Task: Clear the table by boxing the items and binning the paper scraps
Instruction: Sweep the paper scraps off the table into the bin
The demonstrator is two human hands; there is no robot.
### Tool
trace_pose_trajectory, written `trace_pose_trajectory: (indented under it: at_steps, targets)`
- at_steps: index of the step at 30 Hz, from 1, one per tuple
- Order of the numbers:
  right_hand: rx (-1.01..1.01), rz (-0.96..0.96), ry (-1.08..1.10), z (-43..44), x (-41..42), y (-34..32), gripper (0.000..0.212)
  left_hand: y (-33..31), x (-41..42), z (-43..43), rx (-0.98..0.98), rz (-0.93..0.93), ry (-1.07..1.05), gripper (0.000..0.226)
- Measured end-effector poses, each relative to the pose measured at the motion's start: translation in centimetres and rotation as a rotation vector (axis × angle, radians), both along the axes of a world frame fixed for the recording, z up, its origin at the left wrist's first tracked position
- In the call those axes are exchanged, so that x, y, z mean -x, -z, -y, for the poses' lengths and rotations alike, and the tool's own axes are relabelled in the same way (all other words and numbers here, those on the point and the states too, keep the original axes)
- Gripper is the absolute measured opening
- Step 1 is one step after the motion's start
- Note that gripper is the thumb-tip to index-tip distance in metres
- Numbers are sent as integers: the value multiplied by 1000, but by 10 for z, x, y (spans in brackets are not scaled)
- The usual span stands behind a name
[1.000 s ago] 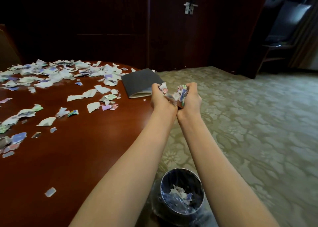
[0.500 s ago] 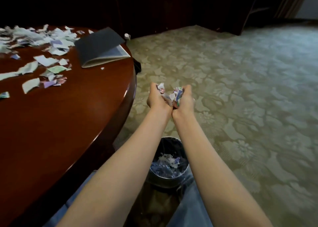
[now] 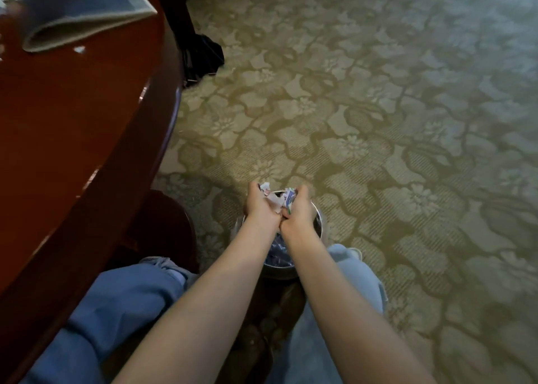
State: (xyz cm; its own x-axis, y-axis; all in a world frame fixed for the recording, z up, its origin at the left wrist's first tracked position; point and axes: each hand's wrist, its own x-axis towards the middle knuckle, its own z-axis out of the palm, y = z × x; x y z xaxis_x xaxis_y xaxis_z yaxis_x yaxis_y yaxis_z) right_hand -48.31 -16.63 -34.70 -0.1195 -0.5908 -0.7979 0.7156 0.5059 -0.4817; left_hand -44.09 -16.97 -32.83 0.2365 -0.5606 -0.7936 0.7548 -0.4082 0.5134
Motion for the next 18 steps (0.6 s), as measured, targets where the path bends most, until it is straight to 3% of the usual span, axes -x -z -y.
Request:
trace_pose_trajectory:
  at_steps: [5, 9, 13, 16, 18]
  targets:
    - [-136, -46, -17, -1, 7, 32, 23, 50, 1, 2, -92, -56, 78, 29]
    - [-221, -83, -46, -1, 7, 56, 12, 77, 5, 5, -191, -10, 21, 19]
    - [-272, -120, -106, 6, 10, 78, 30, 84, 8, 8, -282, 73, 7, 41]
    - [-279, -119, -153, 11, 9, 88, 31, 95, 7, 13, -315, 100, 8, 24]
    - [-287, -138, -172, 15, 7, 95, 34, 100, 5, 17, -344, 133, -5, 31]
